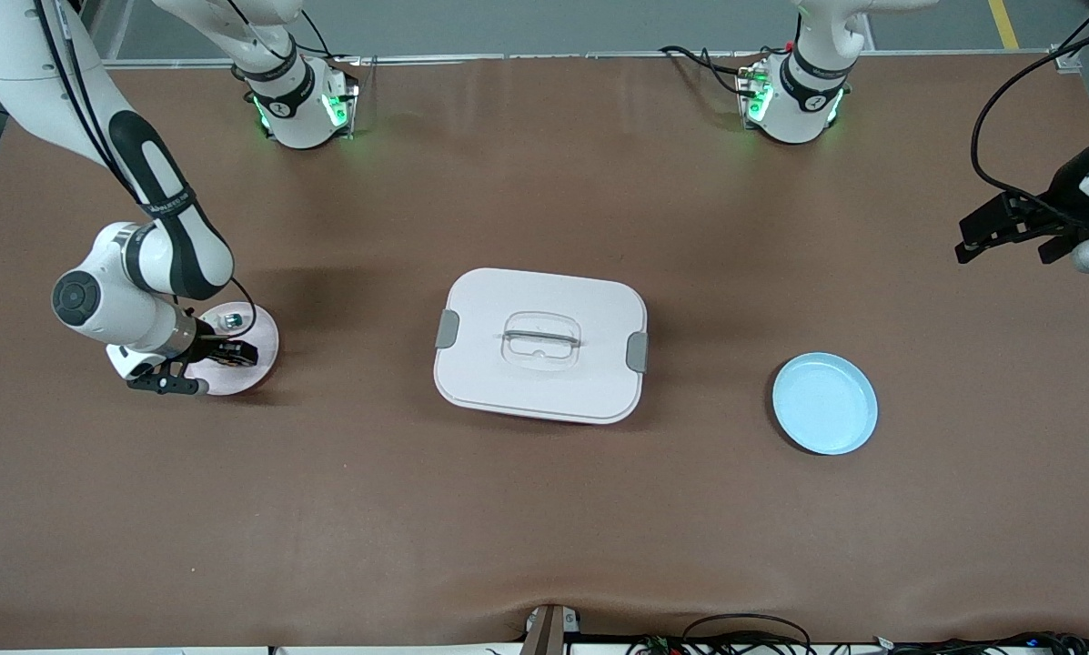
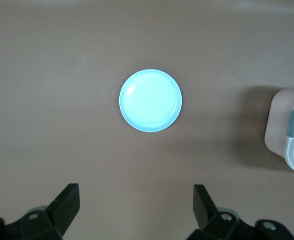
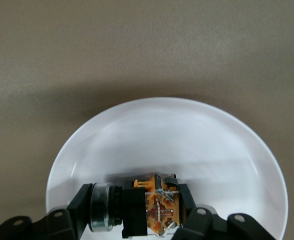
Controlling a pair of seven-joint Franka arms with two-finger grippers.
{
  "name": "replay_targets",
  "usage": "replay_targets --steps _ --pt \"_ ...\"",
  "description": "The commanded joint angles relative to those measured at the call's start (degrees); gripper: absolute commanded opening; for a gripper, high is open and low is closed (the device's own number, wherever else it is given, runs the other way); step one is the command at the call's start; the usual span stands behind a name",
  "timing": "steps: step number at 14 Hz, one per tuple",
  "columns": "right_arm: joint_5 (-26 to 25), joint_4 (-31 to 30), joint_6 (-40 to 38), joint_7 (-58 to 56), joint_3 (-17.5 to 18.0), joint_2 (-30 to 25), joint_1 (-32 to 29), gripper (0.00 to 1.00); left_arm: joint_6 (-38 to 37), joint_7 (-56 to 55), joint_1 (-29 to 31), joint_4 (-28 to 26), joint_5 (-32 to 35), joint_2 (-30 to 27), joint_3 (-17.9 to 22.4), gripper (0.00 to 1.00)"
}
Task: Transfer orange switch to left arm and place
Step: 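Lift the switch with the right gripper while the left gripper approaches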
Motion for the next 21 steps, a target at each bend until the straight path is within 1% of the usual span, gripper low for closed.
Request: replay_targets --steps 1,3,4,5,7,8,10,13,16,17,19,21 --pt "6.62 4.24 -11.7 1.84 1.01 -3.4 0.51 0.0 -0.86 1.25 -0.03 0.74 0.23 -0.09 0.18 1.0" --pt "11.9 7.15 -19.98 2.45 1.01 -4.89 0.69 0.0 -0.86 1.25 0.06 0.74 -0.04 -0.09 0.09 1.0" --pt "13.4 8.03 -22.71 4.11 1.01 -5.68 0.78 0.0 -0.77 1.17 0.06 1.0 -0.13 -0.09 -0.09 1.0" --pt "13.77 8.47 -24.65 6.57 1.1 -6.56 0.87 0.0 -0.86 0.99 -0.28 1.87 -0.74 -0.09 -0.09 1.0" --pt "14.21 8.48 -28.43 12.62 1.1 -9.1 2.71 0.0 -0.86 0.46 -0.55 2.93 -3.19 -0.35 -0.52 1.0" --pt "16.12 8.48 -30.89 16.31 1.1 -10.6 3.59 0.0 -1.38 0.64 -0.38 3.2 -4.33 -0.61 -1.57 1.0" --pt "20.87 8.57 -34.77 23.69 1.1 -13.41 6.04 0.0 -2.61 1.08 -0.38 4.07 -9.33 -0.79 -1.93 1.0" --pt "24.92 8.83 -35.84 34.67 1.1 -15.62 9.73 0.0 -2.61 1.25 -0.46 4.34 -16.01 -0.79 -2.28 1.0" --pt "26.95 12.94 -35.84 49.26 1.1 -15.71 14.3 0.0 -2.61 1.43 -0.64 4.34 -23.22 -0.18 -3.07 1.0" --pt "27.13 14.7 -35.84 53.39 1.1 -15.54 16.06 0.0 -2.44 1.34 -0.55 4.26 -25.59 0.08 -4.03 1.0" --pt "28.44 16.82 -35.49 58.34 1.1 -15.45 18.52 0.0 -2.09 1.25 -0.81 4.26 -31.56 2.19 -4.57 1.0" --pt "33.78 18.75 -35.05 62.55 1.01 -15.27 19.67 0.0 -1.83 0.47 -0.99 4.26 -38.24 4.73 -4.66 1.0"
